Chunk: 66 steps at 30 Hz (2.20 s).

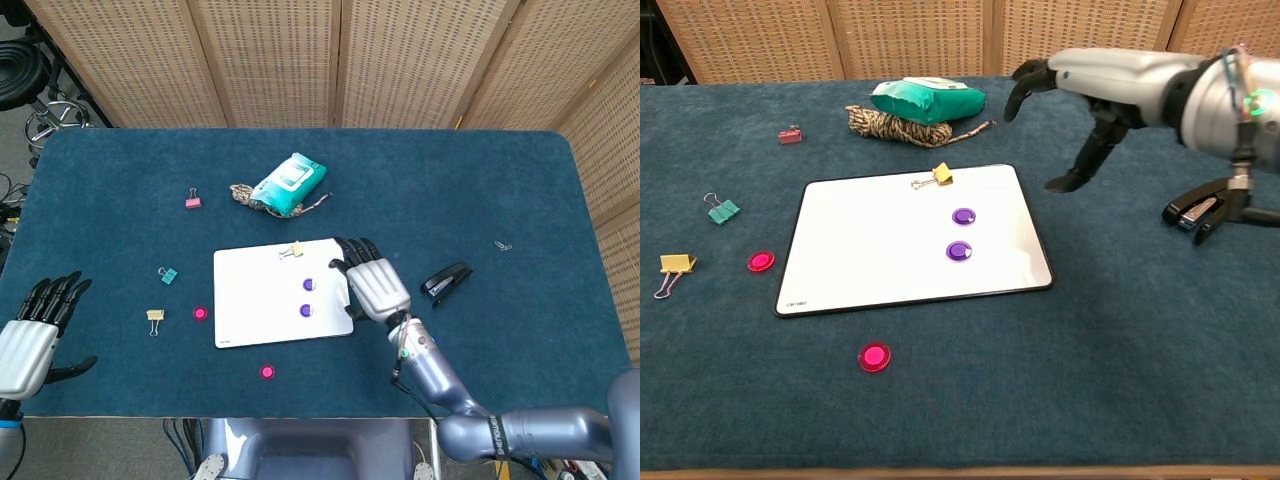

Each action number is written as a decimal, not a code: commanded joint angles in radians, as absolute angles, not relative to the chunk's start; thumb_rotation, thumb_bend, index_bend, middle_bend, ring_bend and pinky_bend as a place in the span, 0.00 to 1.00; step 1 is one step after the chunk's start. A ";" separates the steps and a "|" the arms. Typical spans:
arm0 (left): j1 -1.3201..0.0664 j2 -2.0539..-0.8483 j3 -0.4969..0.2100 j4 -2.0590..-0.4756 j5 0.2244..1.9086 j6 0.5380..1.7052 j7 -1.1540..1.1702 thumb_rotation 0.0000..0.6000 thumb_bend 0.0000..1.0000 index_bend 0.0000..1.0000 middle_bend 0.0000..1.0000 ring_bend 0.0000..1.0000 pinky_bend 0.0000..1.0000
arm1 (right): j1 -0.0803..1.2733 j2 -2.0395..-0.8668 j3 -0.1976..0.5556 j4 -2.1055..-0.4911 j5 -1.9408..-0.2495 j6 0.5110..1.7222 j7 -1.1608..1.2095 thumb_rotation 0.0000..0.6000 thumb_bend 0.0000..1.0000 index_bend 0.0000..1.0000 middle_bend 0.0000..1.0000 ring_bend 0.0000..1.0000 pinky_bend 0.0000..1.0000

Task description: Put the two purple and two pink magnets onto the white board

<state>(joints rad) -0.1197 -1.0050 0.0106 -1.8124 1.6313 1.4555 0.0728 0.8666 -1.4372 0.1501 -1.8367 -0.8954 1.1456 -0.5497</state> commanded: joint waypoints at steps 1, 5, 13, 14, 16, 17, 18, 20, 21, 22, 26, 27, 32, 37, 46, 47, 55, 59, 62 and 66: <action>-0.130 -1.011 0.016 -1.815 1.643 1.439 0.090 1.00 0.00 0.00 0.00 0.00 0.00 | 0.741 -1.301 0.046 -1.814 -1.118 1.199 -0.390 1.00 0.06 0.11 0.00 0.00 0.00; -0.143 -1.020 0.024 -1.819 1.663 1.419 0.117 1.00 0.00 0.00 0.00 0.00 0.00 | 0.663 -1.238 -0.009 -1.727 -1.290 1.249 -0.226 1.00 0.05 0.08 0.00 0.00 0.00; -0.184 -1.029 0.039 -1.825 1.706 1.355 0.158 1.00 0.00 0.00 0.00 0.00 0.00 | 0.518 -1.193 -0.064 -1.572 -1.412 1.383 -0.067 1.00 0.01 0.06 0.00 0.00 0.00; -0.197 -1.032 0.042 -1.823 1.711 1.333 0.166 1.00 0.00 0.00 0.00 0.00 0.00 | 0.487 -1.182 -0.071 -1.577 -1.406 1.404 -0.063 1.00 0.00 0.05 0.00 0.00 0.00; -0.241 -1.038 0.053 -1.827 1.709 1.243 0.172 1.00 0.00 0.00 0.00 0.00 0.00 | 0.409 -1.148 -0.098 -1.624 -1.392 1.465 -0.072 1.00 0.00 0.05 0.00 0.00 0.00; -0.255 -1.039 0.055 -1.832 1.705 1.214 0.169 1.00 0.00 0.01 0.00 0.00 0.00 | 0.389 -1.139 -0.106 -1.641 -1.397 1.480 -0.078 1.00 0.00 0.05 0.00 0.00 0.00; -0.277 -1.042 0.061 -1.838 1.707 1.173 0.166 1.00 0.00 0.02 0.00 0.00 0.00 | 0.362 -1.128 -0.118 -1.659 -1.407 1.501 -0.083 1.00 0.00 0.06 0.00 0.00 0.00; -0.306 -1.048 0.066 -1.844 1.709 1.125 0.162 1.00 0.00 0.06 0.00 0.00 0.00 | 0.328 -1.117 -0.131 -1.679 -1.429 1.528 -0.081 1.00 0.00 0.06 0.00 0.00 0.00; -0.326 -1.056 0.069 -1.849 1.711 1.089 0.163 1.00 0.00 0.07 0.00 0.00 0.00 | 0.306 -1.111 -0.141 -1.689 -1.444 1.544 -0.073 1.00 0.00 0.07 0.00 0.00 0.00; -0.339 -1.062 0.069 -1.852 1.709 1.068 0.168 1.00 0.00 0.09 0.00 0.00 0.00 | 0.292 -1.107 -0.145 -1.695 -1.455 1.555 -0.069 1.00 0.00 0.07 0.00 0.00 0.00; -0.388 -1.104 0.062 -1.864 1.702 0.993 0.225 1.00 0.00 0.10 0.00 0.00 0.00 | 0.245 -1.100 -0.155 -1.698 -1.504 1.592 -0.053 1.00 0.00 0.08 0.00 0.00 0.00; -0.402 -1.126 0.055 -1.863 1.694 0.973 0.250 1.00 0.00 0.11 0.00 0.00 0.00 | 0.236 -1.099 -0.158 -1.691 -1.519 1.594 -0.056 1.00 0.00 0.08 0.00 0.00 0.00; -0.444 -1.204 0.035 -1.858 1.634 0.903 0.333 1.00 0.00 0.13 0.00 0.00 0.00 | 0.205 -1.101 -0.151 -1.675 -1.547 1.602 -0.032 1.00 0.00 0.09 0.00 0.00 0.00; -0.472 -1.261 0.020 -1.868 1.561 0.850 0.387 1.00 0.00 0.19 0.00 0.00 0.00 | 0.189 -1.099 -0.140 -1.658 -1.555 1.595 -0.006 1.00 0.00 0.10 0.00 0.00 0.00; -0.544 -1.377 -0.032 -1.925 1.281 0.803 0.602 1.00 0.01 0.28 0.00 0.00 0.00 | 0.174 -1.089 -0.107 -1.643 -1.560 1.568 0.037 1.00 0.00 0.12 0.00 0.00 0.00; -0.550 -1.388 -0.033 -1.932 1.250 0.810 0.633 1.00 0.01 0.29 0.00 0.00 0.00 | 0.172 -1.088 -0.105 -1.643 -1.561 1.564 0.040 1.00 0.00 0.12 0.00 0.00 0.00; -0.595 -1.469 -0.024 -1.956 1.096 0.888 0.784 1.00 0.11 0.35 0.00 0.00 0.00 | 0.160 -1.084 -0.088 -1.646 -1.571 1.546 0.045 1.00 0.00 0.13 0.00 0.00 0.00; -0.615 -1.501 -0.013 -1.955 1.049 0.931 0.836 1.00 0.13 0.38 0.00 0.00 0.00 | 0.154 -1.083 -0.081 -1.648 -1.580 1.538 0.048 1.00 0.00 0.13 0.00 0.00 0.00; -0.626 -1.517 -0.004 -1.954 1.028 0.950 0.849 1.00 0.14 0.38 0.00 0.00 0.00 | 0.149 -1.082 -0.076 -1.650 -1.586 1.534 0.048 1.00 0.00 0.14 0.00 0.00 0.00; -0.639 -1.538 0.006 -1.944 1.015 0.972 0.855 1.00 0.19 0.39 0.00 0.00 0.00 | 0.145 -1.081 -0.070 -1.650 -1.589 1.524 0.051 1.00 0.00 0.14 0.00 0.00 0.00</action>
